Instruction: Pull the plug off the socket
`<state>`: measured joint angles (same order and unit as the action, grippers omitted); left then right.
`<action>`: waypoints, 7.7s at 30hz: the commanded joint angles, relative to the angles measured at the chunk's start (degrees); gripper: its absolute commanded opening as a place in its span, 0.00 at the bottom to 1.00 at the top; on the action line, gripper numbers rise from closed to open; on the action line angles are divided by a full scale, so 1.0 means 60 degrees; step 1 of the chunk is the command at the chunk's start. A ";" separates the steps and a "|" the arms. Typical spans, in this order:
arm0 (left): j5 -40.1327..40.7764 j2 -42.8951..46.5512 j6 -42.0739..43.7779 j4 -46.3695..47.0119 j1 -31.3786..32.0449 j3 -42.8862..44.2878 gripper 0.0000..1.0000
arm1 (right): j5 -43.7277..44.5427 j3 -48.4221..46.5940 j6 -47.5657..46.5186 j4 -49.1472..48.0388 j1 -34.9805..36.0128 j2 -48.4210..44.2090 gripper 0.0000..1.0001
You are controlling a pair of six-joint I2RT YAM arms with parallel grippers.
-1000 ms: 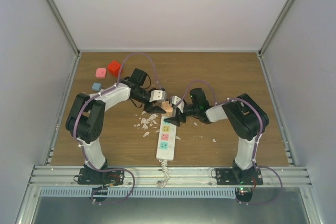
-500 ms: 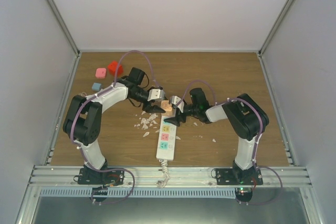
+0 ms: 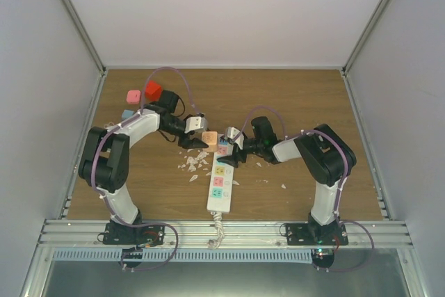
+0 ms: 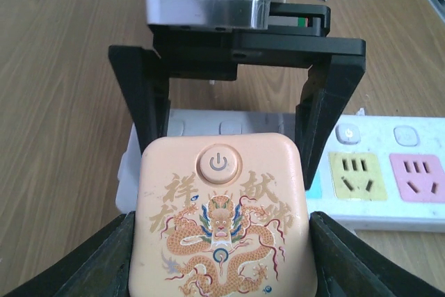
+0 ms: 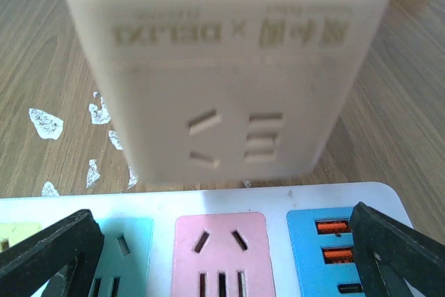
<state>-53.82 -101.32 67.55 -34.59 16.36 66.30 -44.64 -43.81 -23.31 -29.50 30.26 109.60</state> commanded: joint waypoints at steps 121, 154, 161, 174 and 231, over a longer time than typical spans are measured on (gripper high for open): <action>0.2835 0.3061 -0.1890 0.0662 -0.1252 -0.0123 0.84 | 0.0446 -0.1057 -0.3789 0.8995 0.2421 -0.5277 1.00; 0.1264 0.3595 -0.4666 0.2379 -0.1907 -0.1215 0.85 | 0.3382 -0.2173 -0.4159 0.9791 0.5177 -0.1276 0.92; 0.1142 0.3576 -0.4586 0.2349 -0.1906 -0.1185 0.85 | 0.3794 -0.1378 -0.5248 1.0039 0.3604 -0.1989 0.89; 0.0853 0.3550 -0.4564 0.2449 -0.1900 -0.1420 0.85 | 0.4929 -0.0299 -0.8036 0.9718 0.0606 -0.2871 0.92; 0.1061 0.3107 -0.4071 0.1642 -0.2246 -0.0106 0.90 | 0.2707 -0.2620 -1.3185 1.2131 -0.7937 -0.4624 1.00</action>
<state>-47.29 -82.08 41.67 -23.51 4.34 62.28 -18.63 -53.65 -106.98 36.25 -16.95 85.23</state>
